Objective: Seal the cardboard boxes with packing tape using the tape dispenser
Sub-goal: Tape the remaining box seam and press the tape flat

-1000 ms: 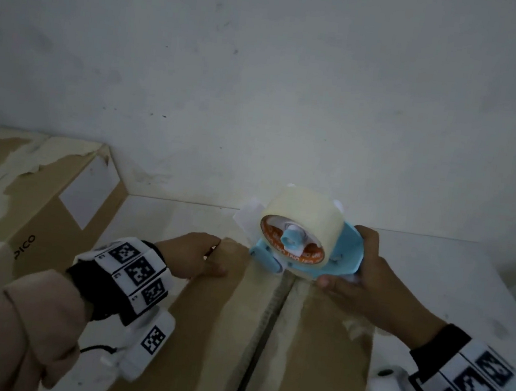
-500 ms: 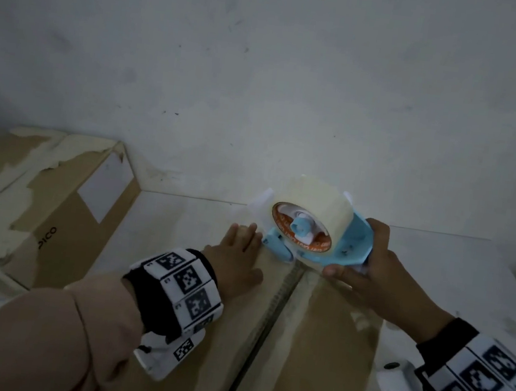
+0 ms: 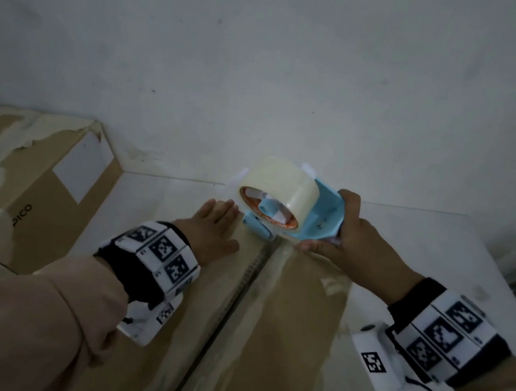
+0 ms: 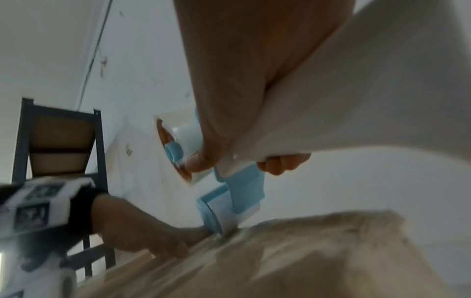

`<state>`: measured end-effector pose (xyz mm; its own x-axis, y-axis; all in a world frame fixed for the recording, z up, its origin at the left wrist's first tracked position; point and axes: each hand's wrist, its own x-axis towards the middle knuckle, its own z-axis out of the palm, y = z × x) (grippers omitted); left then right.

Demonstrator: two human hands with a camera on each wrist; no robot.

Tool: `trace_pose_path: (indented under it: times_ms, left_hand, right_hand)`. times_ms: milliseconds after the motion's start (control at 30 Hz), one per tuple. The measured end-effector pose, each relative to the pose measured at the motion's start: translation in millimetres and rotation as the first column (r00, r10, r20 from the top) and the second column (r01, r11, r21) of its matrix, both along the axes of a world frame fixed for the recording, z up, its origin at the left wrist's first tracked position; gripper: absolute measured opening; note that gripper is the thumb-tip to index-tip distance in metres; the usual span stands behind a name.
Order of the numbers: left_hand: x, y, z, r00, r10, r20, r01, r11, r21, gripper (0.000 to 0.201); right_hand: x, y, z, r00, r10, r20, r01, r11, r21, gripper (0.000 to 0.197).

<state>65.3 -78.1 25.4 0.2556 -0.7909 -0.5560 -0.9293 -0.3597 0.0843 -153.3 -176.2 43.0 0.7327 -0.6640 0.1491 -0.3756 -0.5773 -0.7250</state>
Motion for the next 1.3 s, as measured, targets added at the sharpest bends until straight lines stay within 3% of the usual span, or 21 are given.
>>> trace_pose_path:
  times_ms: [200, 333, 400, 467, 533, 567, 633, 900, 1133, 1300]
  left_hand:
    - [-0.7, 0.8, 5.3, 0.998, 0.056, 0.013, -0.056, 0.998, 0.02, 0.069]
    - [-11.7, 1.0, 8.5, 0.993, 0.1, 0.069, -0.101, 0.995, 0.016, 0.066]
    - [-29.7, 0.0, 8.4, 0.993, 0.023, 0.114, -0.002, 0.984, -0.18, 0.06]
    - [-57.8, -7.0, 9.6, 0.974, -0.151, 0.171, 0.203, 0.915, -0.348, 0.049]
    - [-81.3, -10.1, 6.9, 0.992, -0.106, 0.066, 0.118, 0.967, -0.227, 0.049]
    - [-88.9, -9.9, 5.1, 0.995, -0.068, 0.075, 0.076, 0.991, -0.112, 0.051]
    - [-95.4, -10.1, 2.4, 0.986, -0.079, 0.144, 0.087, 0.995, -0.053, 0.054]
    - [-93.7, -9.6, 0.0, 0.99, -0.046, 0.133, 0.046, 0.999, 0.002, 0.057]
    - [-90.5, -12.4, -0.9, 0.997, -0.03, 0.072, 0.031, 0.999, -0.008, 0.058]
    - [-91.3, -12.1, -1.1, 0.996, -0.023, 0.085, 0.022, 1.0, 0.01, 0.063]
  right_hand:
    - [-71.5, -9.3, -2.4, 0.998, -0.061, -0.003, 0.061, 0.997, 0.038, 0.073]
    - [-82.7, -8.5, -5.4, 0.999, -0.042, -0.016, 0.042, 0.999, 0.031, 0.08]
    - [-80.6, -9.1, -3.2, 1.0, -0.013, -0.011, 0.014, 0.999, 0.048, 0.076]
    - [-80.4, -12.6, -2.2, 1.0, 0.014, -0.01, -0.013, 0.999, 0.038, 0.072]
    - [-79.6, -12.5, 0.5, 0.999, 0.037, -0.023, -0.036, 0.999, 0.021, 0.07]
    - [-78.7, -12.0, 1.8, 0.999, 0.044, -0.029, -0.044, 0.999, 0.013, 0.07]
    - [-78.3, -12.3, 3.2, 0.998, 0.054, -0.037, -0.054, 0.999, 0.0, 0.07]
    - [-108.6, -19.7, -1.6, 0.998, 0.07, 0.001, -0.07, 0.997, 0.044, 0.072]
    - [-183.1, -20.0, -17.9, 1.0, -0.019, 0.009, 0.018, 0.999, 0.044, 0.093]
    - [-195.9, -13.9, -33.7, 0.999, -0.021, 0.042, 0.02, 1.0, 0.022, 0.071]
